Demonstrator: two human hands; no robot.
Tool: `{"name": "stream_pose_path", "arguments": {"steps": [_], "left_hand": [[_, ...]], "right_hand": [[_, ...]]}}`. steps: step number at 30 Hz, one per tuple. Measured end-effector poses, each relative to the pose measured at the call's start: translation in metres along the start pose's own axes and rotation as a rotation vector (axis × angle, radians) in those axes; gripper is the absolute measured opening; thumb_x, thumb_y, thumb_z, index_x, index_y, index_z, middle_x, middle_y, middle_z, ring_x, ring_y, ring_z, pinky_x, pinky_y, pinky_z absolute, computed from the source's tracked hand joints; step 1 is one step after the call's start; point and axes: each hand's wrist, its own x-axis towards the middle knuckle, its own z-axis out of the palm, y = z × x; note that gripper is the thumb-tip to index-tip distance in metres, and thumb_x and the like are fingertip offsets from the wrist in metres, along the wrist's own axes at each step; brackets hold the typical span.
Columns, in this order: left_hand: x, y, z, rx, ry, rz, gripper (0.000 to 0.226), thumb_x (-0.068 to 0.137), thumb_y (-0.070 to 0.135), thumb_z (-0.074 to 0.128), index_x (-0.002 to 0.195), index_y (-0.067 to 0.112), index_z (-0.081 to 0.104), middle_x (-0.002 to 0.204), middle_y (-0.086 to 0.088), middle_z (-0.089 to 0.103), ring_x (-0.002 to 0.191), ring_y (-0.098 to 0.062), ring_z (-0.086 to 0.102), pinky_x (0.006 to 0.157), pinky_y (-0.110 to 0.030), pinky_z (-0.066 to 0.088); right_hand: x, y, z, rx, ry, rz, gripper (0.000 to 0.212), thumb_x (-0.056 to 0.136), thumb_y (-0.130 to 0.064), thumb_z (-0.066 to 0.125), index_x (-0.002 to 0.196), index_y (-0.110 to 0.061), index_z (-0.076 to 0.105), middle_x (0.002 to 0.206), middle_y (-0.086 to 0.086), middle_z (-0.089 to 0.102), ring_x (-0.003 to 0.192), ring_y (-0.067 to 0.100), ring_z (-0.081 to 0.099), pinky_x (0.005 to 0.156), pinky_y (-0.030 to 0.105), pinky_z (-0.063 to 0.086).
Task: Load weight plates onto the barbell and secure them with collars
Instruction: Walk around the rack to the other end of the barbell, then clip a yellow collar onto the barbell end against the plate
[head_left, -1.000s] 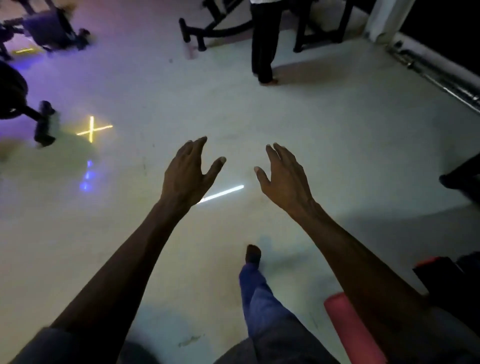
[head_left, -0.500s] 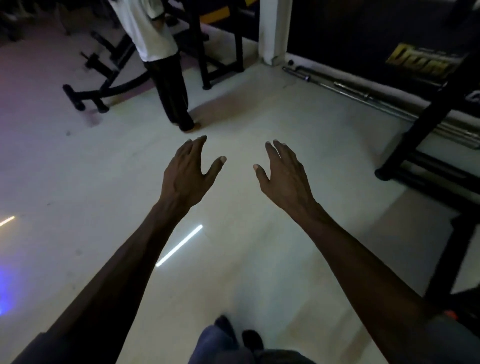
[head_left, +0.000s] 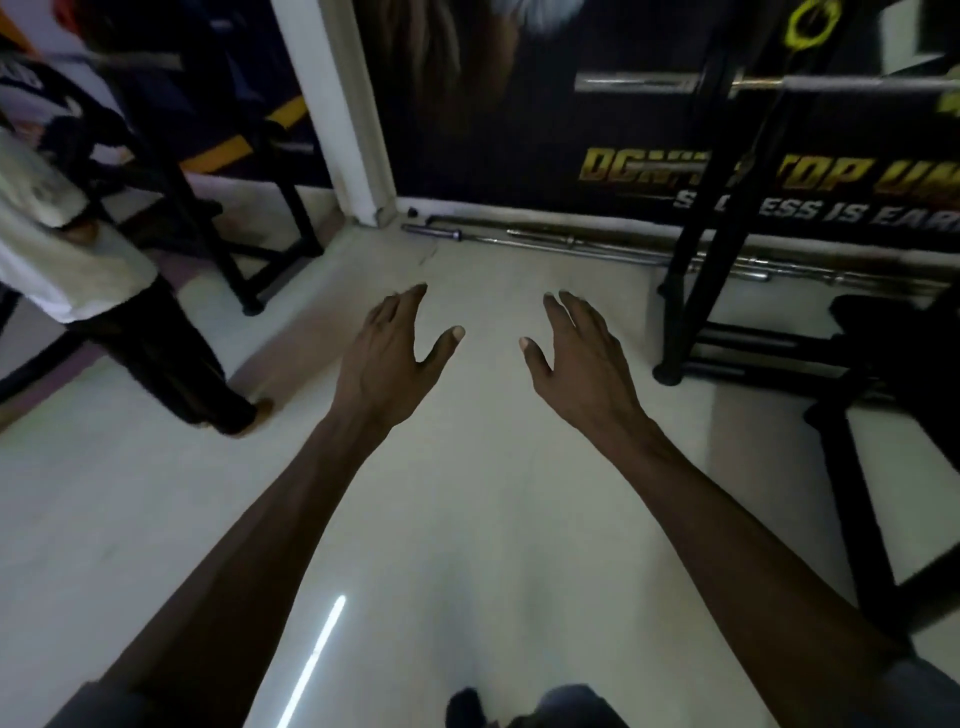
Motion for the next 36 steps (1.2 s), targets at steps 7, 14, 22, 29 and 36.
{"name": "stream_pose_path", "arguments": {"steps": [7, 14, 22, 29, 36], "left_hand": [[0.177, -0.016, 0.039, -0.071, -0.025, 0.225, 0.077, 0.099, 0.073, 0.040, 0.155, 0.020, 0.038, 0.153, -0.007, 0.054, 0.140, -0.026, 0.051, 0.106, -0.047, 0.049], [0.343, -0.004, 0.102, -0.154, -0.065, 0.358, 0.075, 0.100, 0.069, 0.044, 0.159, 0.023, 0.034, 0.156, -0.005, 0.051, 0.143, -0.024, 0.049, 0.108, -0.044, 0.048], [0.534, 0.015, 0.163, -0.282, -0.136, 0.515, 0.069, 0.101, 0.064, 0.046, 0.158, 0.027, 0.033, 0.154, -0.005, 0.051, 0.141, -0.024, 0.049, 0.101, -0.034, 0.044], [0.680, 0.015, 0.210, -0.384, -0.167, 0.623, 0.064, 0.101, 0.063, 0.049, 0.153, 0.028, 0.040, 0.148, -0.003, 0.055, 0.133, -0.024, 0.055, 0.103, -0.046, 0.054], [0.825, 0.019, 0.253, -0.498, -0.255, 0.812, 0.069, 0.102, 0.055, 0.054, 0.160, 0.025, 0.033, 0.160, -0.003, 0.045, 0.145, -0.025, 0.045, 0.110, -0.040, 0.043]], "right_hand": [[0.135, 0.019, 0.005, -0.084, 0.165, 0.163, 0.063, 0.106, -0.045, 0.047, 0.157, -0.012, 0.036, 0.164, 0.011, 0.035, 0.153, 0.030, 0.032, 0.120, 0.049, 0.038], [0.272, 0.059, 0.023, -0.147, 0.294, 0.248, 0.060, 0.104, -0.044, 0.050, 0.154, -0.013, 0.039, 0.160, 0.009, 0.040, 0.150, 0.028, 0.037, 0.115, 0.046, 0.045], [0.433, 0.105, 0.017, -0.161, 0.329, 0.381, 0.062, 0.104, -0.041, 0.052, 0.157, -0.014, 0.035, 0.163, 0.007, 0.036, 0.150, 0.026, 0.037, 0.118, 0.047, 0.042], [0.552, 0.141, 0.025, -0.198, 0.402, 0.474, 0.062, 0.105, -0.040, 0.053, 0.158, -0.017, 0.034, 0.164, 0.007, 0.034, 0.152, 0.027, 0.034, 0.121, 0.046, 0.038], [0.658, 0.168, 0.033, -0.267, 0.572, 0.593, 0.056, 0.103, -0.042, 0.054, 0.152, -0.018, 0.041, 0.154, 0.006, 0.045, 0.141, 0.027, 0.046, 0.108, 0.044, 0.049]]}}
